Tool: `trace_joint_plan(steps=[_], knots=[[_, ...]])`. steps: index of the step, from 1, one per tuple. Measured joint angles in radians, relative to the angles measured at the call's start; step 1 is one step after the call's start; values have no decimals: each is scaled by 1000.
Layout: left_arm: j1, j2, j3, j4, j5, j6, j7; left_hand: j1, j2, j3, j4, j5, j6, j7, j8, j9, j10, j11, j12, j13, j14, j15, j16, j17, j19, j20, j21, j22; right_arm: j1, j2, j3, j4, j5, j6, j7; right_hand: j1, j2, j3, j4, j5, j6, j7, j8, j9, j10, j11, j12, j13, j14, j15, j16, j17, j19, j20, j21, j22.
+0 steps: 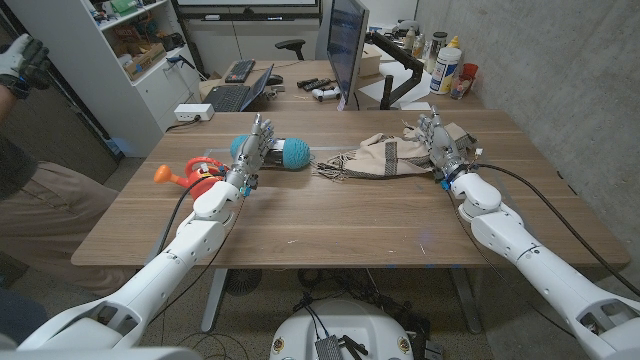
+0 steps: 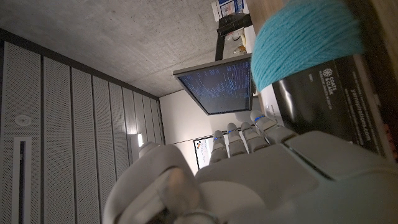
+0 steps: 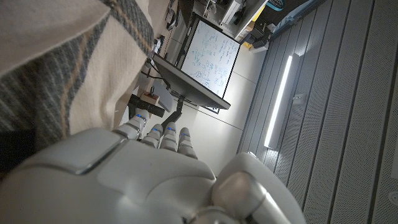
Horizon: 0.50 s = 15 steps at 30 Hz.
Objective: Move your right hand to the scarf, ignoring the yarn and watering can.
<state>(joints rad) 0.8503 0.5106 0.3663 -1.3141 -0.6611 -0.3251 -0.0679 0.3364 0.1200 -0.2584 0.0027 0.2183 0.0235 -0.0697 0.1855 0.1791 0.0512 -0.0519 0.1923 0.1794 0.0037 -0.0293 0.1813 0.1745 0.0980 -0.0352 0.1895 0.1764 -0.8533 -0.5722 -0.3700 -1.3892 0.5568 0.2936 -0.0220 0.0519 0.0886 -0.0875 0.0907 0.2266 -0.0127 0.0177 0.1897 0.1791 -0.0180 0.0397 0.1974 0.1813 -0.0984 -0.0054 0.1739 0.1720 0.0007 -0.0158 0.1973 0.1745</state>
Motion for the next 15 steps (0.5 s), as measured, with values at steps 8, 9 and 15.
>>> trace_joint_plan(steps=[8, 9, 15], knots=[[2, 2, 0, -4, 0, -2, -2, 0, 0, 0, 0, 0, 0, 0, 0, 0, 0, 0, 0, 0, 0, 0, 0, 0, 0, 0, 0, 0, 15, -9, -9, 3, -28, 3, -4, 0, 0, 0, 0, 0, 3, -3, 0, 0, 0, 0, 0, 0, 0, 0, 0, 0, -4, 4, 0, 0], [2, 3, 0, -6, 0, -2, -2, 0, 0, 0, 0, 0, 0, 0, 0, 0, 0, 0, 0, 0, 0, 0, 0, 0, 0, 0, 0, 0, 16, -10, -11, 4, -36, 4, -6, 0, 0, 0, 0, 0, 3, -3, 0, 0, 0, 0, 0, 0, 0, 0, 0, 0, -4, 4, 0, 0], [6, 8, 0, -17, 7, -7, -2, 0, 0, 0, 0, 0, 0, 0, 0, 0, 4, -4, 4, 0, 0, 0, 0, 0, 0, 0, 0, 0, 28, -19, -18, 7, -66, 6, -13, 4, 4, 0, 0, 0, 6, 0, 0, 0, 0, 0, 0, 0, -7, 3, 0, 0, -7, 7, 0, 0]])
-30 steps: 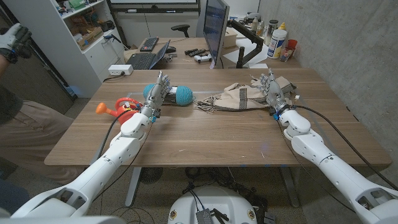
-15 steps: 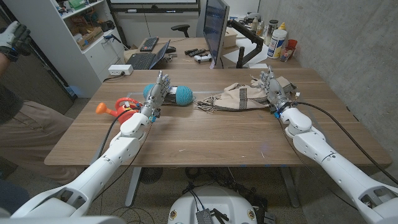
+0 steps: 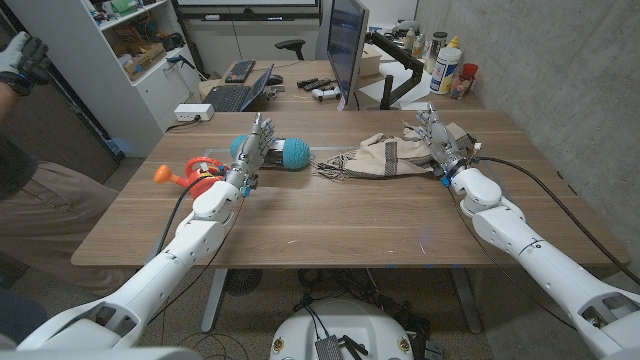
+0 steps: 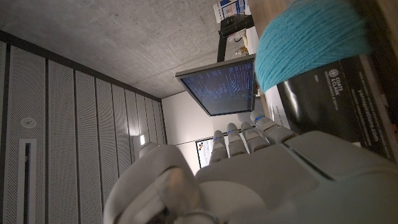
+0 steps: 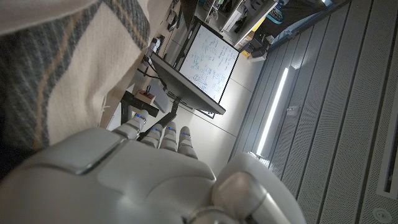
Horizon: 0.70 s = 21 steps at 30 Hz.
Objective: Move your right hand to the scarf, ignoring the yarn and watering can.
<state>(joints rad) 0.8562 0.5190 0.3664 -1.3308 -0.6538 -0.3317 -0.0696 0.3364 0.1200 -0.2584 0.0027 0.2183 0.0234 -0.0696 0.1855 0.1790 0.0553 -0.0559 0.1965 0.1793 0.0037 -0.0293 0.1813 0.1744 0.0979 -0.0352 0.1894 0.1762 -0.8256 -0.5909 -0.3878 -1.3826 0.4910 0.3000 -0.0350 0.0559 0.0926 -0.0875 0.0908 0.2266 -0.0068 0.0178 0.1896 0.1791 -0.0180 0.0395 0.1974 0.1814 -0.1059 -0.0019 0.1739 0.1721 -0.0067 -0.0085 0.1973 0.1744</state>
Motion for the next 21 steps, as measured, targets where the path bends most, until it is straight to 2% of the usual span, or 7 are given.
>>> trace_joint_plan(steps=[11, 21], knots=[[6, 5, 0, -16, 8, -4, 7, 0, 0, 0, 0, 0, 4, 4, 0, 0, 1, -1, 0, 0, 0, 0, 0, 0, 0, 0, 0, 0, 20, -20, -12, 3, -51, -1, -13, 1, 1, 0, 0, 0, 6, -6, 0, 0, -6, 5, 0, 0, -2, -2, 0, 0, -7, 7, -3, 0], [8, 6, 1, -22, 14, -10, 9, 0, 0, 0, 0, 0, 9, -2, 7, 0, 1, -1, 0, 0, 0, 0, 0, 0, 0, 0, 0, 0, 36, -46, -29, -16, -110, -25, -43, 1, 1, 4, -4, 0, 11, 0, 0, 0, -8, 3, 0, 0, -11, 0, 0, 0, -7, 7, -6, 0]])
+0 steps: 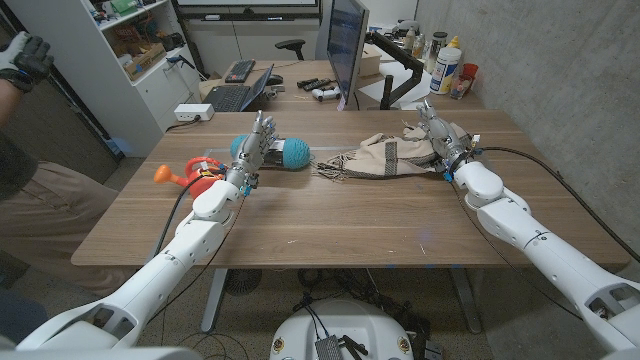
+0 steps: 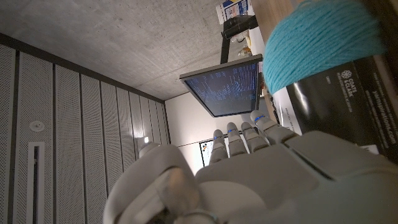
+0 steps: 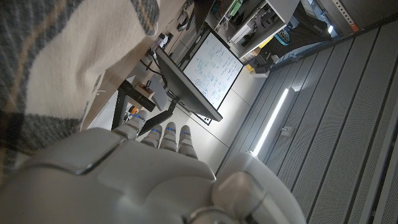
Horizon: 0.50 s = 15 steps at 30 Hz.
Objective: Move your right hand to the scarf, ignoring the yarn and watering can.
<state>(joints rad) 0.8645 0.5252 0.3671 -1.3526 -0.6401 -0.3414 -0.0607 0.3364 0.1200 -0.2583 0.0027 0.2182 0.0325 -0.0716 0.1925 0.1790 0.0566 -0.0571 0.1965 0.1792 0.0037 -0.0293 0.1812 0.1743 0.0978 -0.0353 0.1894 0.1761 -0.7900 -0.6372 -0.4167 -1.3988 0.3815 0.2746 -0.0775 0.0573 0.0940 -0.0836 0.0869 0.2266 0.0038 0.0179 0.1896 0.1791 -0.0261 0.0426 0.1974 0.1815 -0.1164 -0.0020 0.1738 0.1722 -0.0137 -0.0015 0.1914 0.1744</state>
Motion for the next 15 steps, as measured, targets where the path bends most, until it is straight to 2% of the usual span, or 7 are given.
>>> trace_joint_plan(steps=[15], knots=[[3, 4, 0, -4, 5, -1, 4, 0, 0, 0, 0, 0, 5, 5, 0, 0, 0, 0, 0, 0, 0, 0, 0, 0, 0, 0, 0, 0, 30, -39, -37, -36, -167, -75, -73, 0, 0, 0, 0, 0, 0, 0, 0, 0, -1, -1, 0, 0, 0, 0, 0, 3, -11, 11, 0, 0]])
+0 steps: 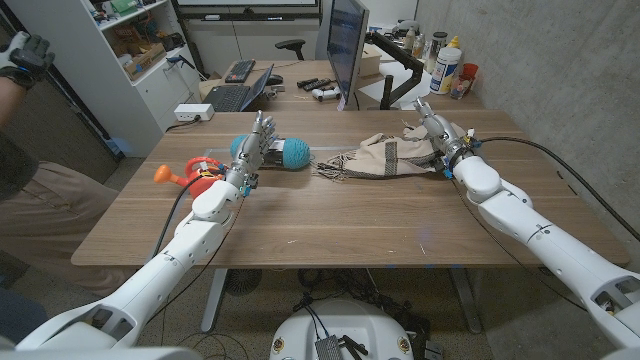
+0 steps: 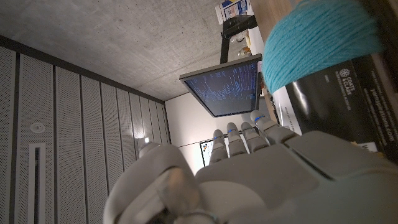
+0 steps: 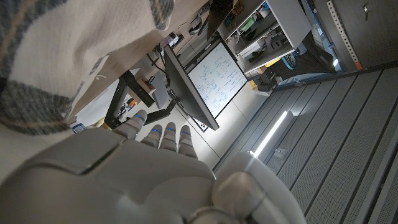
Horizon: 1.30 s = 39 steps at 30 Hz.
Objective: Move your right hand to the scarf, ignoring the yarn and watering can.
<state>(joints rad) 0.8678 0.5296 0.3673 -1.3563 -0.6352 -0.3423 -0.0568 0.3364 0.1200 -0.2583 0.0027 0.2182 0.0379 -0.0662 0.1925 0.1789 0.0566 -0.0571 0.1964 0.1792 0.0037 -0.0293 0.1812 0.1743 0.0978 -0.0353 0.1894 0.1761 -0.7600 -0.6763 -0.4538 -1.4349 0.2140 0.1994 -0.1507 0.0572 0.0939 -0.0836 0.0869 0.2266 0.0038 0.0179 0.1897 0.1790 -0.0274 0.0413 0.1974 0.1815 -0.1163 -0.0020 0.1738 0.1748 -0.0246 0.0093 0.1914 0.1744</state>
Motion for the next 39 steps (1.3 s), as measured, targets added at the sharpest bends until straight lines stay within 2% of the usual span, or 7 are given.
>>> trace_joint_plan(steps=[10, 11, 16, 17, 21, 26, 39], knots=[[0, 1, 0, -2, 1, 0, 3, 0, 0, 0, 0, 0, 0, 0, 0, 0, 0, 0, 0, 0, 0, 0, 0, 0, 0, 0, 0, 0, 17, -22, -20, -24, -59, -29, -24, 0, 0, 0, 0, 0, 11, 0, 0, 0, -4, 4, 0, 0, -5, 5, 0, 0, -3, 3, 0, 0], [1, 2, 1, -5, 2, 0, 4, 0, 0, 0, 0, 0, 0, 0, 0, 0, 0, 0, 0, 0, 0, 0, 0, 0, 0, 0, 0, 0, 19, -25, -23, -27, -105, -50, -43, 0, 0, 0, 0, 0, 11, 0, 0, 0, -4, 4, 0, 0, -5, 5, 0, 0, -3, 3, 0, 0], [1, 2, 1, -5, 3, 2, 6, 0, 0, 0, 0, 0, 0, 0, 0, 0, 0, 0, 0, 0, 0, 0, 0, 0, 0, 0, 0, 0, 27, -39, -38, -42, -105, -50, -43, 0, 0, 0, 0, 0, 11, 0, 0, 0, -4, 4, 0, 0, -11, 0, 0, 0, -13, 1, 0, 0], [3, 3, 1, -10, 4, 2, 6, 0, 0, 0, 0, 0, 0, 0, 0, 0, 0, 0, 0, 0, 0, 0, 0, 0, 0, 0, 0, 0, 28, -40, -39, -43, -174, -80, -67, 0, 0, 0, 0, 0, 11, 0, 0, 0, -4, 4, 0, 0, -15, 4, 0, 0, -13, 1, 0, 0], [3, 3, 1, -11, 4, 3, 7, 0, 0, 0, 0, 0, 0, 0, 0, 0, 0, 0, 0, 0, 0, 0, 0, 0, 0, 0, 0, 0, 34, -49, -49, -55, -184, -85, -70, 0, 0, 0, 0, 0, 11, 0, 0, 0, -4, 4, 0, 0, -15, 4, 0, 0, -13, 1, 0, 0], [3, 3, 1, -11, 4, 4, 6, 0, 0, 0, 0, 0, 0, 0, 0, 0, 0, 0, 0, 0, 0, 0, 0, 0, 0, 0, 0, 0, 46, -59, -65, -67, -269, -131, -93, 0, 0, 0, 0, 0, 11, 0, 0, 0, -4, 4, 0, 0, -15, 4, 0, 0, -12, 1, 0, 0], [-5, 2, 2, -3, 3, 5, 0, 0, 0, 0, 0, 0, 0, 0, 0, 0, 0, 0, 0, 0, 0, 0, 0, 0, 0, 0, 0, 0, 81, -70, -109, -76, -393, -191, -117, -4, -4, 0, 0, 0, 11, 0, 0, 0, -4, 3, 0, 0, -20, -2, 0, 0, -12, 1, 0, 0]])
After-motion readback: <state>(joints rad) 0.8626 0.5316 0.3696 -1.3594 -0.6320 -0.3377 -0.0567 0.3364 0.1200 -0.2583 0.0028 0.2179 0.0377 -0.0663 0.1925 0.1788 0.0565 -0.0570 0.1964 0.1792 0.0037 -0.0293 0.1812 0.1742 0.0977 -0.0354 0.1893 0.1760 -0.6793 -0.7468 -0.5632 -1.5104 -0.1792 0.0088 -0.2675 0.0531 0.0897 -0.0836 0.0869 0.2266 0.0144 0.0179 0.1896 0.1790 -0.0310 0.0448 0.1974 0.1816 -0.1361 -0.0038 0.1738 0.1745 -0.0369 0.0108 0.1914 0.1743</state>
